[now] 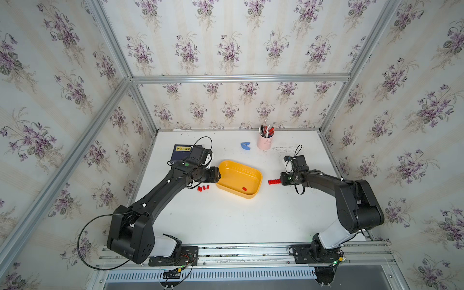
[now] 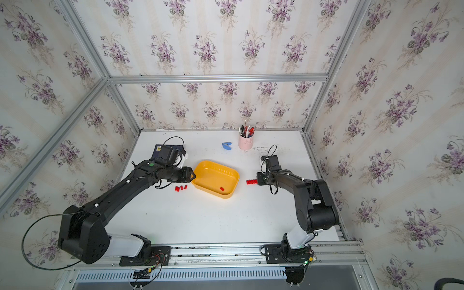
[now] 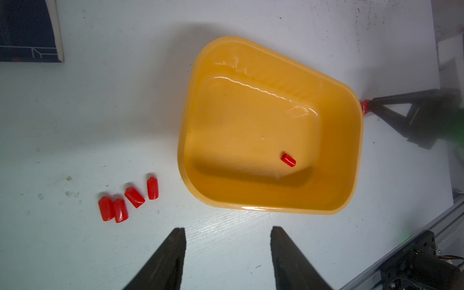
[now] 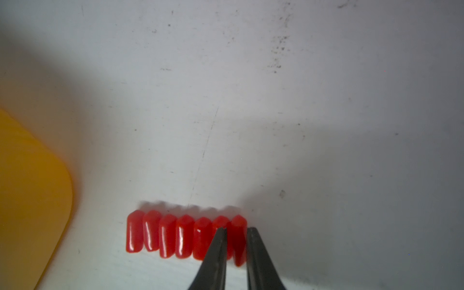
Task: Take the screw protection sleeves out of the storage box
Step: Place the screw protection sleeve at the center of the board.
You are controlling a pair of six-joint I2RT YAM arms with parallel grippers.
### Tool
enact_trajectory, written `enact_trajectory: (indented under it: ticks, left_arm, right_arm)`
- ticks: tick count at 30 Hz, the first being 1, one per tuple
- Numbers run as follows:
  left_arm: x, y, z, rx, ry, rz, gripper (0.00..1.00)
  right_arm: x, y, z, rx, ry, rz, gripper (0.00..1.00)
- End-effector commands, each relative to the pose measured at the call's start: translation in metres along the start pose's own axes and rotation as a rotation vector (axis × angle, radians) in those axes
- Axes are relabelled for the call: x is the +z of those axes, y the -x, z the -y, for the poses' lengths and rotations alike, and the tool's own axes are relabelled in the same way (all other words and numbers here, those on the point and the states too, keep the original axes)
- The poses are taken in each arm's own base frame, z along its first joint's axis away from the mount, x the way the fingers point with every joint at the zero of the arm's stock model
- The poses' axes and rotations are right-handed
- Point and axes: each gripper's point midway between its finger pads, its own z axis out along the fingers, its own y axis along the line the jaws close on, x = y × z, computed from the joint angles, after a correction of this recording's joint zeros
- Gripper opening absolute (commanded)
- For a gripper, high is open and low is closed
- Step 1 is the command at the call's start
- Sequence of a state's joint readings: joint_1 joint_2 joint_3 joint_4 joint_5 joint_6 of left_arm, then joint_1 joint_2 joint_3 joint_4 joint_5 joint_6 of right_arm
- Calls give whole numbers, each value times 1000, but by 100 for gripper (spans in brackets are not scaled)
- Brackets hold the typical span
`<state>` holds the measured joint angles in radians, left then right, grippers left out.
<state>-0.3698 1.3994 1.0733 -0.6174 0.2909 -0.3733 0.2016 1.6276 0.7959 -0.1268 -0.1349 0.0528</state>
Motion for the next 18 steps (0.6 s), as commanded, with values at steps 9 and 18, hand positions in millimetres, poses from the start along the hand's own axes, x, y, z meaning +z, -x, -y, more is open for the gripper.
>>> enact_trajectory:
  ticks: [9,18]
  left_arm:
    - [0,-1,0,16,18,-8,59]
    - [-3,3,17,53,-16,0,59]
  right_arm:
    - [-11,10,1,10,-7,37,22]
    - [-38,36,-5,8,13,109,23]
